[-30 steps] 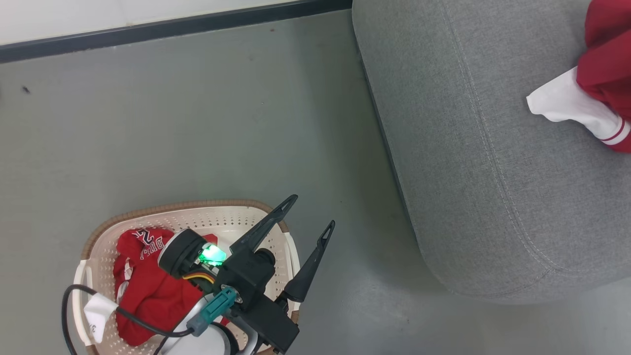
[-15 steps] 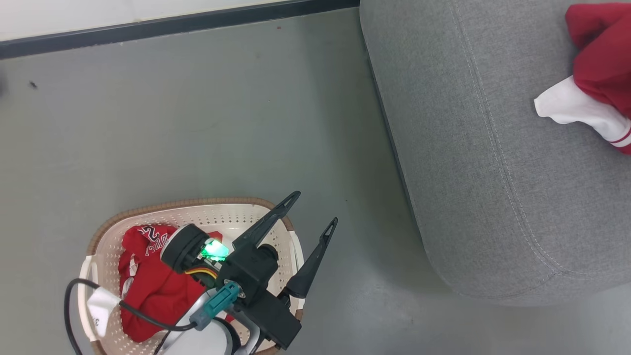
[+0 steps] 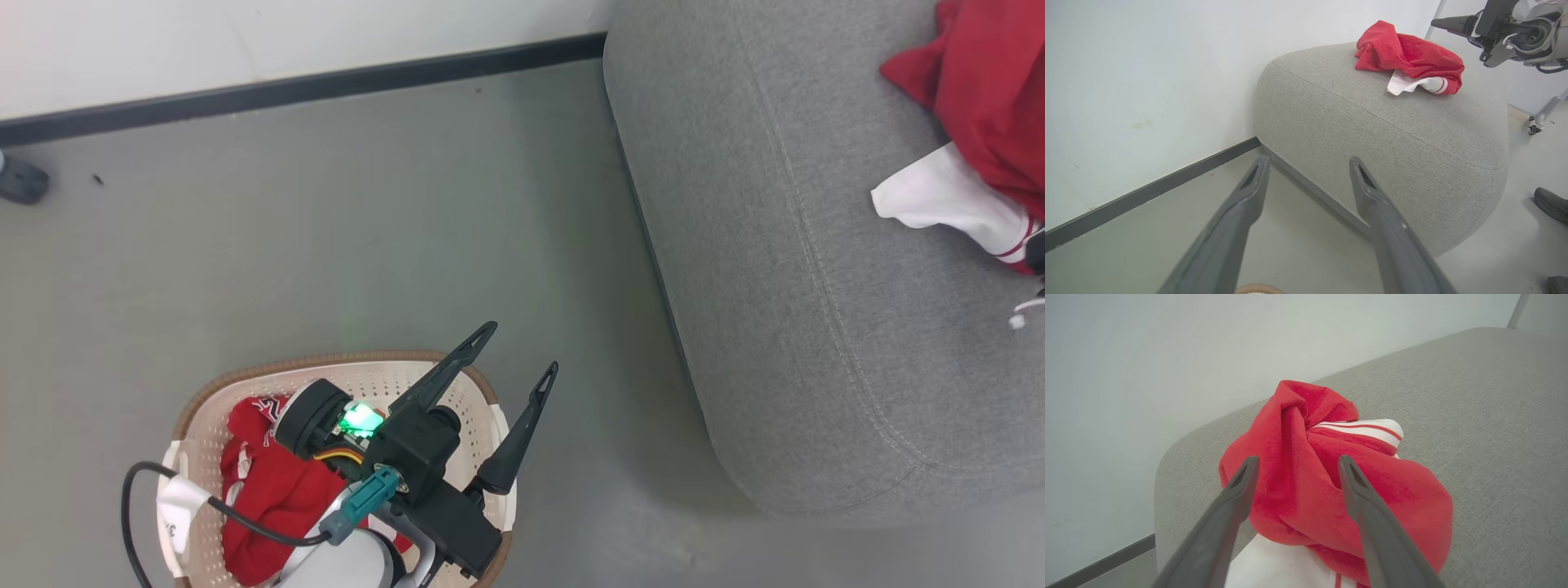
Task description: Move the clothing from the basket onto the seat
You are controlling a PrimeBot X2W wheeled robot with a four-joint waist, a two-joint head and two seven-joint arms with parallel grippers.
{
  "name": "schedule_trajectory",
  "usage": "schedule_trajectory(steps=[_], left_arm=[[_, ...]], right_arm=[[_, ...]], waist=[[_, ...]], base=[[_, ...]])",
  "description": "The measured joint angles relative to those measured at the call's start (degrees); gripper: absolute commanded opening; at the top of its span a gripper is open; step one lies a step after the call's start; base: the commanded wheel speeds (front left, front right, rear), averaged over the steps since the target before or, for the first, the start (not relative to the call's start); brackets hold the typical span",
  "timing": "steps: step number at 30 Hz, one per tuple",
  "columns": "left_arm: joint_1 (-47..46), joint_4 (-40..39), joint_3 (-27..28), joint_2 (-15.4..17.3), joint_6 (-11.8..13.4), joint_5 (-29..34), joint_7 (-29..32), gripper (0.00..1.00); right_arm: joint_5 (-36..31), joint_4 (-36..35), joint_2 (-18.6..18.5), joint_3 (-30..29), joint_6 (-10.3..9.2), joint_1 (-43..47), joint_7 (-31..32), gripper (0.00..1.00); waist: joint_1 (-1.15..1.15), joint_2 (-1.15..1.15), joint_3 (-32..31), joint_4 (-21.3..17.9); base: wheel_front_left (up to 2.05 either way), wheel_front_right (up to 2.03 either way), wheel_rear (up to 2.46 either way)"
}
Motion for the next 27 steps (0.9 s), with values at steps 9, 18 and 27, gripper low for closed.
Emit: schedule_trajectory(steps=[9, 18, 27], left_arm=[[1.2, 2.7, 1.2, -0.9, 0.9, -0.6, -2.7, 1.0], [6.3, 5.3, 2.6, -1.5, 2.7, -3.3, -5.4, 1.0], [11.0, 6.2, 3.5, -2.5, 4.2, -4.2, -6.5, 1.0]], right_arm=[[-2.9, -3.5, 2.0, 2.0, 0.24, 5.3, -0.1, 1.0], [-7.0, -14.2, 5.7, 5.1, 0.49, 15.9, -0.1, 1.0], [-8.8, -24.1, 9.7, 7.2, 0.58, 27.8, -0.1, 1.0]], waist=[[0.0, 0.0, -4.3, 0.6], [-0.01, 0.0, -11.2, 2.4], [-0.01, -0.01, -17.1, 5.3]], base=[[0.0, 0.0, 0.0], [0.0, 0.0, 0.0], [0.0, 0.0, 0.0]])
